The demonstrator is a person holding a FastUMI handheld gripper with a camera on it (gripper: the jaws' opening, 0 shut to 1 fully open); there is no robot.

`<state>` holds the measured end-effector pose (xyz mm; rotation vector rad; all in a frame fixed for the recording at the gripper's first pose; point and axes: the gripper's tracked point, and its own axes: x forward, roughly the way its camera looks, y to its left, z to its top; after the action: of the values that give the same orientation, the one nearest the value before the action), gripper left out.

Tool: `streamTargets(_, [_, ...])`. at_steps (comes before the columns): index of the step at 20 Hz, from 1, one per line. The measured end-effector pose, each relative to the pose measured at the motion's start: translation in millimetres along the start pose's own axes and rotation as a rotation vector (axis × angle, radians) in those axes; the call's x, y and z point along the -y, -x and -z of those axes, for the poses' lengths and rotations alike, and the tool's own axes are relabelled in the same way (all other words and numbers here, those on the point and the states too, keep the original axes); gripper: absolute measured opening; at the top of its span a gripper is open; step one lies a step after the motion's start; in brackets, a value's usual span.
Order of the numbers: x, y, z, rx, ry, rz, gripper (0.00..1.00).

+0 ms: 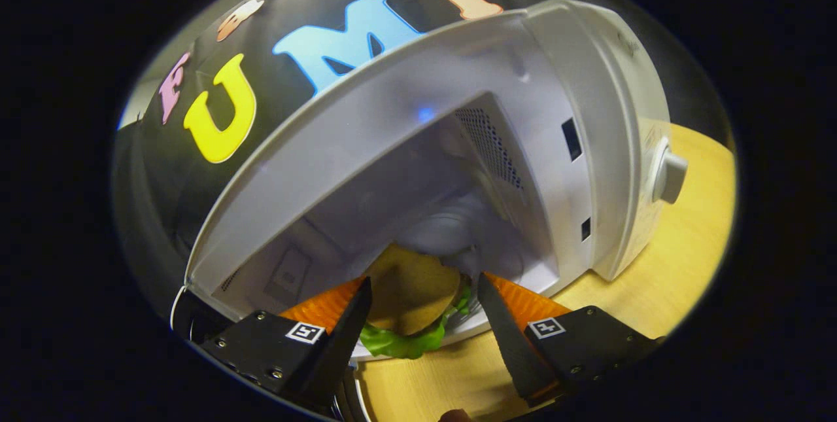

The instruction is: Open the microwave, put the food inside, and close the microwave door.

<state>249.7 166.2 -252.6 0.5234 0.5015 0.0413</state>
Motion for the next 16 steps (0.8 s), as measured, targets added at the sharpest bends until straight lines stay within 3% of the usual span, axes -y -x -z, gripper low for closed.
streamTargets(7, [-36.7,126.4,-12.6,0.024,0.246,-0.159,0.97])
streamTargets(16, [-139.1,282.1,13.9,0.045,0.424,-0.519,0.97])
